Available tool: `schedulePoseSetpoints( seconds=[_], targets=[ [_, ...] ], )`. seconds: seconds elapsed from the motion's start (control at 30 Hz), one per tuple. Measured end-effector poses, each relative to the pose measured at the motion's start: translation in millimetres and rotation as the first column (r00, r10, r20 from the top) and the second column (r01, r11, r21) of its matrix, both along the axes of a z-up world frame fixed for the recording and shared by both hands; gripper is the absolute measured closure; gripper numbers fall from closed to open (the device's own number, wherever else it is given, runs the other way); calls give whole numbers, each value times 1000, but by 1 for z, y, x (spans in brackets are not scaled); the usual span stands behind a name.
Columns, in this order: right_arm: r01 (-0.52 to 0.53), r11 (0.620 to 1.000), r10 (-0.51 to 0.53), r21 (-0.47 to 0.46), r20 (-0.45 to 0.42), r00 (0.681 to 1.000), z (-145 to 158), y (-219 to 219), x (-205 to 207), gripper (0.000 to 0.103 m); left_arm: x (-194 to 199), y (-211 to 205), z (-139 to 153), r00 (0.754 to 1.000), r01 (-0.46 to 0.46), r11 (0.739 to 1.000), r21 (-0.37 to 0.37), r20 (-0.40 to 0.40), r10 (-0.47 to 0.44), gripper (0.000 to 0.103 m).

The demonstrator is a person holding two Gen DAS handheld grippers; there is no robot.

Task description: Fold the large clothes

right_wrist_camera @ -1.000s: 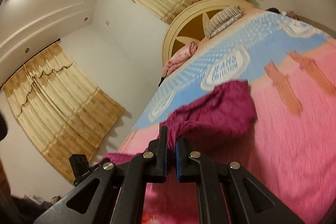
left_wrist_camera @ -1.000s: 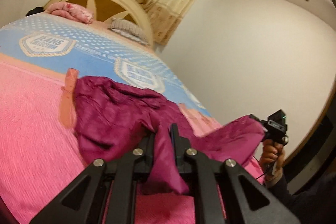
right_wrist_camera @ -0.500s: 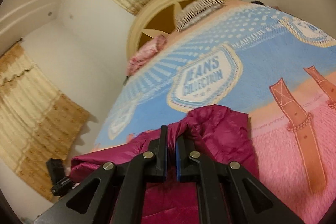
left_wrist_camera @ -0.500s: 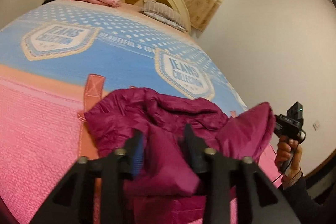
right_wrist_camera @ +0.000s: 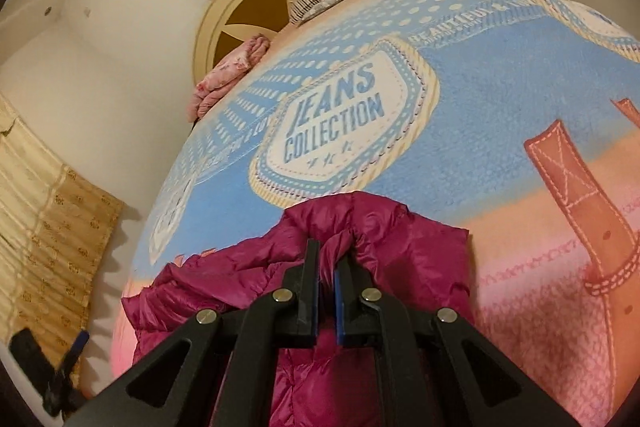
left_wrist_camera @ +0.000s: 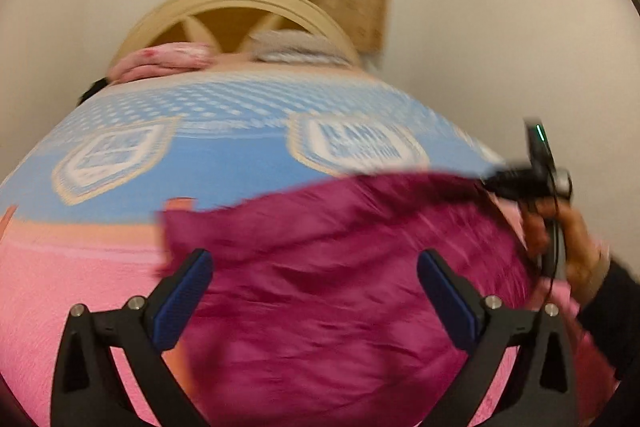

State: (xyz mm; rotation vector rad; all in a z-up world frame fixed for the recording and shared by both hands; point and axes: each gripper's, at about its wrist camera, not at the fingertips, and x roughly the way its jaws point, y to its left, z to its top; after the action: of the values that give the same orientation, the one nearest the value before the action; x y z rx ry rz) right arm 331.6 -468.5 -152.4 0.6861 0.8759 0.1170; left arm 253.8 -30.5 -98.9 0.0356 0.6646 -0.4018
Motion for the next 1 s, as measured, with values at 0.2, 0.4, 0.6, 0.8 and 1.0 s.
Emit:
schedulePoseSetpoints(
  seconds=[0.2, 0.4, 0.6, 0.8, 1.0],
  targets=[
    [30, 1000, -30, -6, -36, 999, -14, -4, 4, 97, 19, -70, -57, 1000, 5, 952, 307, 7, -8, 0],
    [55, 986, -54, -158, 10, 998, 9, -7, -17, 21, 42, -50, -78, 992, -29, 985, 169, -115, 49, 0],
    [27, 983, -8, -181, 104, 995, 43, 40, -41, 21, 42, -40, -82, 984, -94, 984, 153, -133, 114, 0],
    [-57, 967, 79, -246, 81, 994, 18, 101, -32, 21, 51, -33, -80, 972, -160, 980, 119, -157, 177, 0],
    [-47, 945, 56, -323, 19, 998, -22, 116, -22, 21, 64, -9, -57, 960, -265, 953, 144, -50, 274, 0]
  ],
)
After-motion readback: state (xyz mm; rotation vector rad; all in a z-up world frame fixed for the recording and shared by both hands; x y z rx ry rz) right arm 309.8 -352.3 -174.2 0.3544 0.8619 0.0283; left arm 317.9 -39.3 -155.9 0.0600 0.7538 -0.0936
